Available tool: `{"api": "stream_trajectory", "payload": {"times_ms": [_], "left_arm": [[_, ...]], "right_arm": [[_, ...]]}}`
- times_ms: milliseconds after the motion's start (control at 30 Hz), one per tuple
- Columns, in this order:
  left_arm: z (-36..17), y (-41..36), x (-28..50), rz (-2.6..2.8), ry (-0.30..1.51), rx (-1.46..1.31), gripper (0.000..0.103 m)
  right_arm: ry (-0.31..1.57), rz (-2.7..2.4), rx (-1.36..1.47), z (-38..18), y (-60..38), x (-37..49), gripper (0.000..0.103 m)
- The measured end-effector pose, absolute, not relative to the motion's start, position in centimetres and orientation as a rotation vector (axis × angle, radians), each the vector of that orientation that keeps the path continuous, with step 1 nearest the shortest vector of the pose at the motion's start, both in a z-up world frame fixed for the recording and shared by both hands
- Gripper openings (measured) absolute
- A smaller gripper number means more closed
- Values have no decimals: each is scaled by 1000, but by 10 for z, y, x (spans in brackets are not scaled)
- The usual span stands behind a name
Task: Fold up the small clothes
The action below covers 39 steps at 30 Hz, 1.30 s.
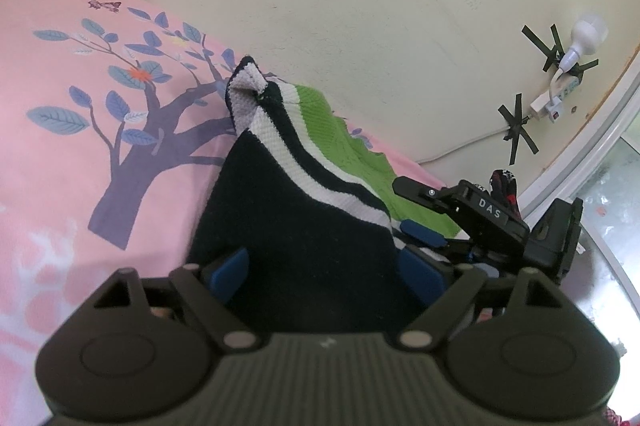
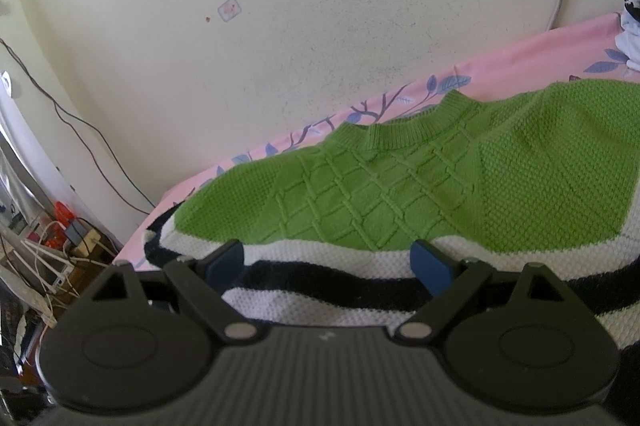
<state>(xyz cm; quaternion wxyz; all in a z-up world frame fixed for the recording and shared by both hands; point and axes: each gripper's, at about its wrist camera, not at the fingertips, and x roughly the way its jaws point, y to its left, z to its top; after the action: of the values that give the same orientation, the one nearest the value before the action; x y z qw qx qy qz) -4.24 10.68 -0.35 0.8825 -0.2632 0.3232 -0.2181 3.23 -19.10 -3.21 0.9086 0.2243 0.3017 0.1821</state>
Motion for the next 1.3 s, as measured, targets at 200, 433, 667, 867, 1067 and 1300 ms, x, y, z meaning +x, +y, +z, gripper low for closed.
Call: {"api": "stream_trajectory", "payload": {"times_ms": [200,433,667,867,1067,1300], "left_arm": [[-3,107,-42,-455,678,-548,86],[-3,108,-42,-455,679,-547,86],[-2,108,-41,-456,681,-547,86],[-2,108,-41,-456,682,-547,86],[-2,108,-41,-457,683,-548,86],[-2,109,-41,-457,684,-548,86]], "right_arm": [[623,375,463,-32,-191,32,86],[623,375,464,-32,-191,32,86],[623,375,465,-32,-190,32,86],[623,376,466,-31,-190,32,86],[623,376,466,-32,-189,32,86],[623,376,467,-32,-190,33,86]]}}
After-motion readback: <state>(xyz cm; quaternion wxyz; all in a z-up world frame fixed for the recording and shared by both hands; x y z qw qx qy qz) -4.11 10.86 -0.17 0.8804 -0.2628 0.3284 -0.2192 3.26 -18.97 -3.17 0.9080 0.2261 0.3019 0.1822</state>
